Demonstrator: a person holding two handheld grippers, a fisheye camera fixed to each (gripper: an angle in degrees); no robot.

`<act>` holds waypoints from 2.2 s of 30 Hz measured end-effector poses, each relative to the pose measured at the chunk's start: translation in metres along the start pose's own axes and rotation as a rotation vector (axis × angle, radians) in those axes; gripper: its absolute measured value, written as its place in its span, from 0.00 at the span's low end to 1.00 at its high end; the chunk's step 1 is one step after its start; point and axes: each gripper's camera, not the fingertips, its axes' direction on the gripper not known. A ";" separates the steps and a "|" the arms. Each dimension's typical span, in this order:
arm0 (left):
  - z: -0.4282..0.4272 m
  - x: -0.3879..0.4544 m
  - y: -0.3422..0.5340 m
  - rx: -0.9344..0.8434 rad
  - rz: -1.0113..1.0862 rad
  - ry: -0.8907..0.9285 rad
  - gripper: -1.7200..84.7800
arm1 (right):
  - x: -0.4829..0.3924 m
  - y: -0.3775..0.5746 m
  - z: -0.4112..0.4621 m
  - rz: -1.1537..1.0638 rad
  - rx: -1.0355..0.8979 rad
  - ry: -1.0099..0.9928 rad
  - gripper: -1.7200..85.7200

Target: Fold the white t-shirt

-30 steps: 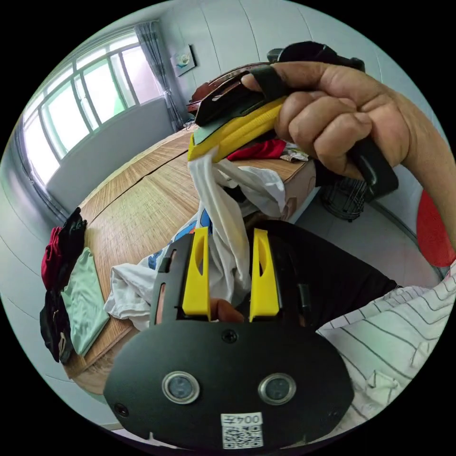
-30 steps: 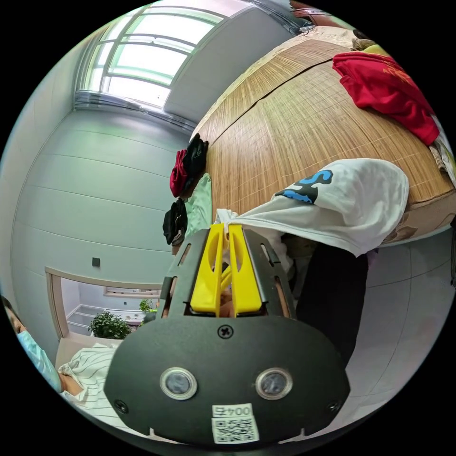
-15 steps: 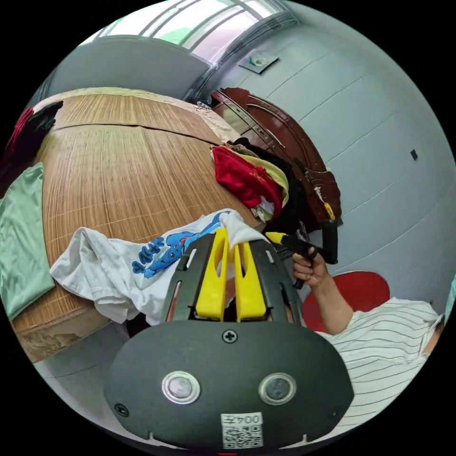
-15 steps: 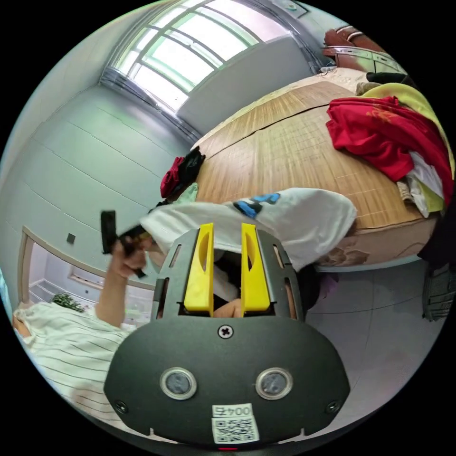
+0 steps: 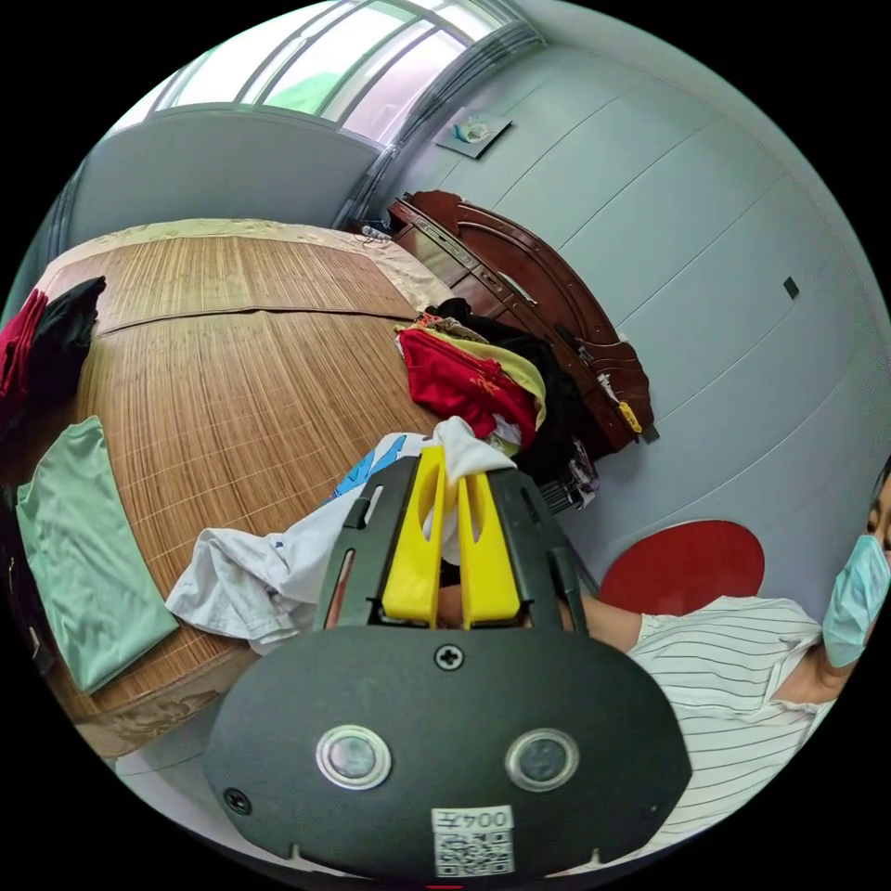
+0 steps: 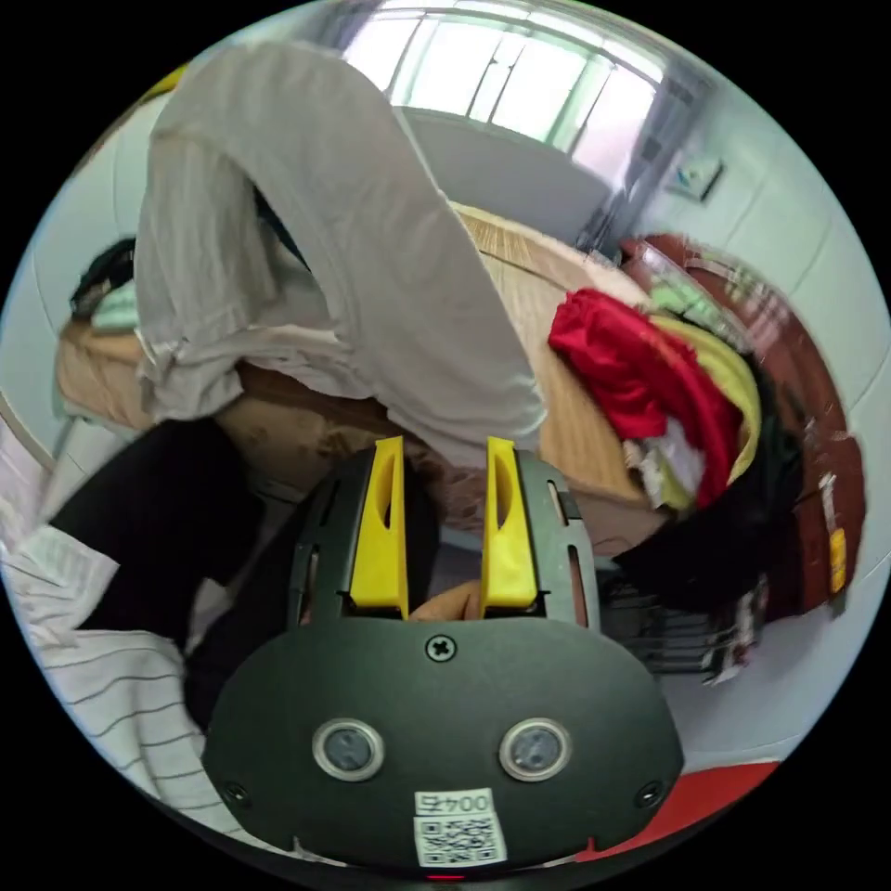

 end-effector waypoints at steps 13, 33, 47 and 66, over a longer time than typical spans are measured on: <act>-0.008 0.001 -0.036 0.021 -0.030 0.032 0.02 | -0.153 0.010 0.095 -0.456 0.041 0.385 0.16; -0.028 0.011 -0.061 0.044 -0.045 0.030 0.02 | -0.165 0.074 0.100 -0.353 0.147 0.349 0.07; -0.046 0.044 -0.097 0.085 -0.047 0.144 0.03 | -0.256 0.102 0.063 -0.296 0.276 0.318 0.16; -0.095 0.096 -0.095 0.124 0.002 0.055 0.03 | -0.229 0.155 -0.003 0.045 0.336 0.524 0.02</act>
